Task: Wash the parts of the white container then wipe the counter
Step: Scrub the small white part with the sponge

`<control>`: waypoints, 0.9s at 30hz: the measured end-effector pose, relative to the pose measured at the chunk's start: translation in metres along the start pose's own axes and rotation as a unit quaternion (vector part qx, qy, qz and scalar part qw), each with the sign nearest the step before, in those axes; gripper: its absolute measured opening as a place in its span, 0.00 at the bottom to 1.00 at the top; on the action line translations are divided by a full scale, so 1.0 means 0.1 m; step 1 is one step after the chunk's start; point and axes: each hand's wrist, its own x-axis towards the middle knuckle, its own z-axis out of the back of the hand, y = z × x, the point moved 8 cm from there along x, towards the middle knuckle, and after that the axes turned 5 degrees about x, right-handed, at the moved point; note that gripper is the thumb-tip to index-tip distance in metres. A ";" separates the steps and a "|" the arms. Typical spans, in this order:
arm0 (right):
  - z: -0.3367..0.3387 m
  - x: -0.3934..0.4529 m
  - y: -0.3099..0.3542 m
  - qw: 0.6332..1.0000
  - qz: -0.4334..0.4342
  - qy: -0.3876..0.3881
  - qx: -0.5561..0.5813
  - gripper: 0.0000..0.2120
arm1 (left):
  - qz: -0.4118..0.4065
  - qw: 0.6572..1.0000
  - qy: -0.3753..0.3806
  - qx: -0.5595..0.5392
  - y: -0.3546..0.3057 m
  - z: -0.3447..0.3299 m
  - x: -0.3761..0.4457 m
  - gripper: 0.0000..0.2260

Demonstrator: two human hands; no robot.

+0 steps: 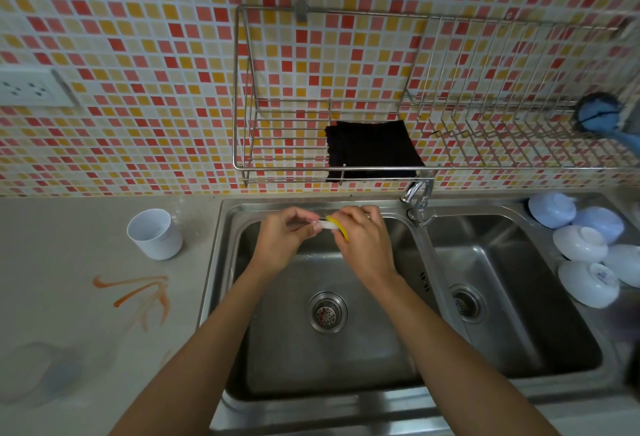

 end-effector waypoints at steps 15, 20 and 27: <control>-0.07 -0.05 0.12 0.997 -0.043 0.006 0.068 0.19 | 0.038 0.999 0.000 -0.001 0.12 -0.01 0.09 0.06; -0.11 -0.12 0.09 0.993 -0.074 0.028 0.086 0.22 | 0.022 0.999 -0.023 -0.026 0.14 0.03 0.05 0.07; -0.04 -0.21 0.02 0.992 -0.094 0.015 0.087 0.22 | 0.022 0.998 -0.043 -0.051 0.19 0.09 0.09 0.06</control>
